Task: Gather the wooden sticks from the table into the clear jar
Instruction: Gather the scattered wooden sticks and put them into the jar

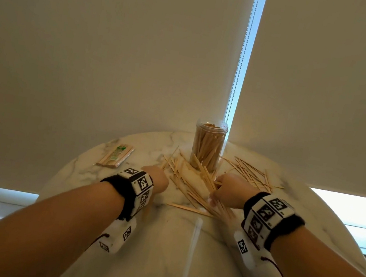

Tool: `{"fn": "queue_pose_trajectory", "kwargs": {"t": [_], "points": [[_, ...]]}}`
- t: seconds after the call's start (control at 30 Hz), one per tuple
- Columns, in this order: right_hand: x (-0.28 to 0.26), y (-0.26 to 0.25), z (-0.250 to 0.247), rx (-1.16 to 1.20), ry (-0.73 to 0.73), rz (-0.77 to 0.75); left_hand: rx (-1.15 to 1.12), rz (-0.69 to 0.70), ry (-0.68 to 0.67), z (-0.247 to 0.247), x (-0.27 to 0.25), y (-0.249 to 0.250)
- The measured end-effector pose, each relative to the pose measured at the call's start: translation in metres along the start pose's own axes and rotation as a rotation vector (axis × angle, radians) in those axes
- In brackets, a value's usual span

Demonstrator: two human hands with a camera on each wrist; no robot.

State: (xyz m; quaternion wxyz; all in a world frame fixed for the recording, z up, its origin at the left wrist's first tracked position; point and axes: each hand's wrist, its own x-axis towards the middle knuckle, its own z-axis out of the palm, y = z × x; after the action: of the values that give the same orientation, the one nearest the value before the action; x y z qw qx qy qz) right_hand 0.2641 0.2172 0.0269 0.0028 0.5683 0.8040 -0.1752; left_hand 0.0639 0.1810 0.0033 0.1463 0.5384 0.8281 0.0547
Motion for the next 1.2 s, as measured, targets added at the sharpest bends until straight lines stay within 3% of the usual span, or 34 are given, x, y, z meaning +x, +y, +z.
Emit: {"fn": "queue_pose_trajectory", "kwargs": {"t": [0.33, 0.5, 0.67, 0.87, 1.03, 1.2], "points": [[-0.016, -0.004, -0.001, 0.628, 0.051, -0.105, -0.810, 0.010, -0.132, 0.012, -0.026, 0.004], [-0.015, -0.022, 0.006, 0.741, 0.078, -0.152, -1.159, 0.025, -0.134, 0.011, -0.026, 0.023], [-0.006, -0.034, 0.013, 0.625, 0.168, -0.219, -1.050, 0.168, -0.055, 0.017, -0.015, 0.025], [0.001, -0.044, 0.023, 0.412, 0.256, -0.309, -1.147, 0.148, -0.001, 0.021, -0.001, 0.032], [-0.002, -0.035, 0.028, 0.528, 0.165, -0.398, -1.254, 0.119, 0.006, 0.022, 0.005, 0.031], [-0.007, -0.020, 0.018, 0.768, 0.058, -0.292, -1.309, 0.164, -0.015, 0.018, 0.010, 0.028]]}}
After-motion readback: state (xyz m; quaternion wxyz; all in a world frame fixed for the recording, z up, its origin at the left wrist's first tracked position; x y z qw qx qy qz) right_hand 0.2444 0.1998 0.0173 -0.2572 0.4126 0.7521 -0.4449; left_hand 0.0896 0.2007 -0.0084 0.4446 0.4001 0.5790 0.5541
